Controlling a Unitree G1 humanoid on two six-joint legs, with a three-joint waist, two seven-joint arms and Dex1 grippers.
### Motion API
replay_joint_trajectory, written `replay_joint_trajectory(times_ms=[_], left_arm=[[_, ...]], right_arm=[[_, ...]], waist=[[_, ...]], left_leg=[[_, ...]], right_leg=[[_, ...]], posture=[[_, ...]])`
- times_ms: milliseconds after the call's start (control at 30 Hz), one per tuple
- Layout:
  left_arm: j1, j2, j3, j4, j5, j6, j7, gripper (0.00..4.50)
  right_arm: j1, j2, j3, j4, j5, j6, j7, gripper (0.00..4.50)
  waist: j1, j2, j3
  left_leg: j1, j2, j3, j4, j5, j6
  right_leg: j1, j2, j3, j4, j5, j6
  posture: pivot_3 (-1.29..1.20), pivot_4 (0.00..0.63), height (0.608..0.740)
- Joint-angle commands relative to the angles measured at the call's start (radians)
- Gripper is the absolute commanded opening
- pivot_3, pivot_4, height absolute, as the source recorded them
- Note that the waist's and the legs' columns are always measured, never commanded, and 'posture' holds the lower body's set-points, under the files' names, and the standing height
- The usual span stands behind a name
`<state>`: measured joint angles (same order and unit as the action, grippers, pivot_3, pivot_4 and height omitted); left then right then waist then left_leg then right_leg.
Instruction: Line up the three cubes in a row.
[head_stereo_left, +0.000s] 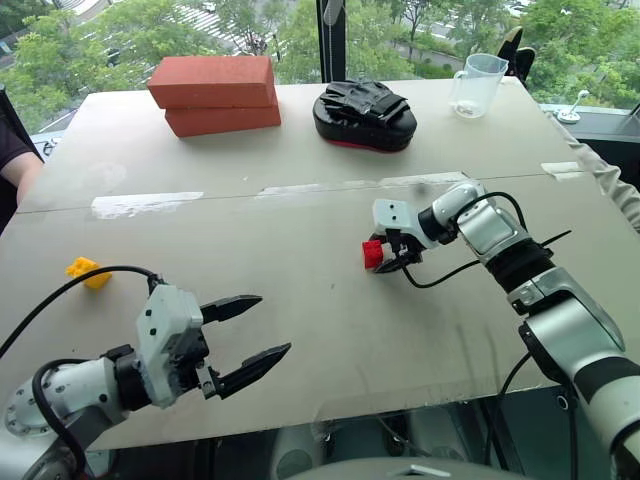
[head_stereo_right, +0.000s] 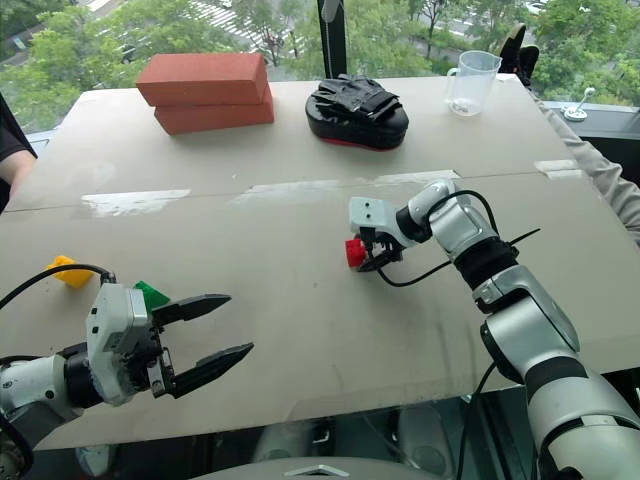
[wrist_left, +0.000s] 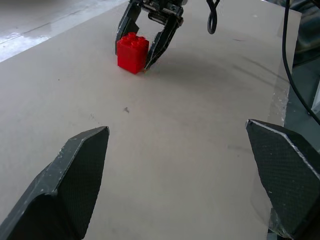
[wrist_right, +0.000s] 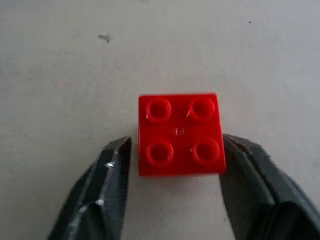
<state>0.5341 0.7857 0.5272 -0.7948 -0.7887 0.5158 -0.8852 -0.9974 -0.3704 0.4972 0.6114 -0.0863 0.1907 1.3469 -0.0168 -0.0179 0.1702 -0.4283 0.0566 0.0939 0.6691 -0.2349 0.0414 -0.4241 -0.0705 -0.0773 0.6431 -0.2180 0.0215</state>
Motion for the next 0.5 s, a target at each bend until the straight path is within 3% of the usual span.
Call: replay_joint_trajectory(times_ms=[33, 133, 300, 400, 500], left_arm=[[0.028, -0.027, 0.032, -0.023, 0.024, -0.041, -0.003, 4.5], [0.044, -0.107, 0.053, -0.008, 0.044, -0.059, 0.075, 4.5], [0.058, -0.224, 0.131, 0.074, 0.094, -0.055, 0.228, 4.5], [0.044, -0.228, 0.159, 0.122, 0.106, -0.036, 0.272, 4.5], [0.006, -0.169, 0.178, 0.226, 0.15, 0.003, 0.307, 4.5]], right_arm=[[-0.018, 0.001, -0.035, -0.048, 0.016, 0.012, 0.008, 4.15], [0.015, -0.023, -0.089, -0.154, 0.083, 0.014, 0.033, 4.15], [0.186, -0.048, -0.284, -0.489, 0.375, 0.091, 0.079, 4.15], [0.26, -0.059, -0.342, -0.628, 0.474, 0.162, 0.049, 4.15], [0.385, -0.098, -0.391, -0.816, 0.536, 0.182, 0.0, 4.15]], waist=[[0.001, 0.0, 0.0], [0.001, 0.0, 0.0], [0.007, -0.001, 0.0], [0.009, -0.001, 0.0], [0.011, -0.001, -0.001]], left_leg=[[0.0, 0.0, 0.0, 0.0, 0.0, 0.0], [-0.001, 0.0, 0.0, 0.0, 0.0, 0.0], [-0.002, 0.0, -0.001, -0.001, 0.0, 0.0], [-0.002, 0.0, -0.003, -0.001, -0.002, 0.004], [-0.001, 0.0, -0.004, 0.0, -0.003, 0.005]], right_leg=[[0.0, 0.0, 0.0, 0.0, 0.0, 0.0], [-0.001, 0.0, 0.0, 0.0, 0.0, 0.0], [-0.001, 0.0, -0.001, -0.001, 0.001, 0.001], [0.0, 0.0, -0.003, -0.001, 0.001, 0.002], [0.0, -0.001, -0.003, -0.001, 0.0, 0.0]], posture=[[0.0, 0.15, 0.74], [0.0, 0.15, 0.74], [0.0, 0.15, 0.74], [0.0, 0.15, 0.74], [0.0, 0.15, 0.74]])
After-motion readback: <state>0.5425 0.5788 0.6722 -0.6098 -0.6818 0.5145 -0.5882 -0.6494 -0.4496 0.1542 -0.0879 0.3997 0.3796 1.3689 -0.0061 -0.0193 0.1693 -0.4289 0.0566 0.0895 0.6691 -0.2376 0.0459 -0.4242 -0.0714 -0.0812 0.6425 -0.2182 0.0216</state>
